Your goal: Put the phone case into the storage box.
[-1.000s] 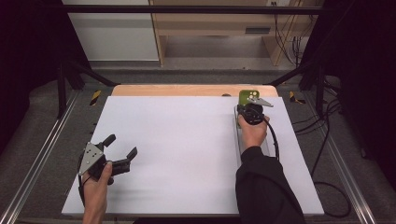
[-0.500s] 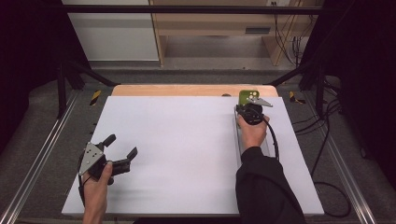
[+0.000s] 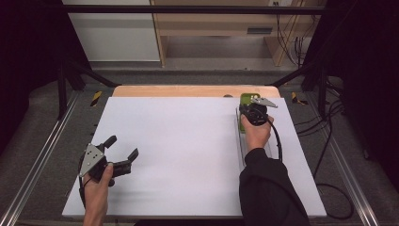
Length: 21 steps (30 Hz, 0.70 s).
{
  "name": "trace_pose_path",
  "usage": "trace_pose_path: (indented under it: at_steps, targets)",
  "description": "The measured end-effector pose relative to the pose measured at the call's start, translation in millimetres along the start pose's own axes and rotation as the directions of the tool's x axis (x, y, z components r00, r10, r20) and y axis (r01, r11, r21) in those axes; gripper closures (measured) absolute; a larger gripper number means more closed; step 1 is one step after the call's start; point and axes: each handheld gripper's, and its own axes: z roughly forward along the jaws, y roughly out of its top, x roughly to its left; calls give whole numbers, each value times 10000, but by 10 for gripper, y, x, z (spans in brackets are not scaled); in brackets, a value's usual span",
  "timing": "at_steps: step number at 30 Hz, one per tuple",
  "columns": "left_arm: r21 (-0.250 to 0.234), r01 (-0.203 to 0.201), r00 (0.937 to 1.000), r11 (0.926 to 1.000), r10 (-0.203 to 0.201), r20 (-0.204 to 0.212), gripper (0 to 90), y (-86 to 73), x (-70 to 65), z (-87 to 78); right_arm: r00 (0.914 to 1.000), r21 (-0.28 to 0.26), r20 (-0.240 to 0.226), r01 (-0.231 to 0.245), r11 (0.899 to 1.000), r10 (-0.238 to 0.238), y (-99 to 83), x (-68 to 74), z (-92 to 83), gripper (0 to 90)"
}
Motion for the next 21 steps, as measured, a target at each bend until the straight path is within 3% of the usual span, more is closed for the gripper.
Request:
trace_pose_path:
  at_steps: [10, 21]
  targets:
    - [1, 14, 10000, 10000, -14, 13, 32, 0, -2, 0, 10000, -386, 6, 28, 9992, -28, 70, 16, -82, 748]
    - [19, 16, 10000, 10000, -16, 0, 32, -2, -3, 1, 9999, -740, 122, -46, 9972, 55, 142, 47, -166, 578]
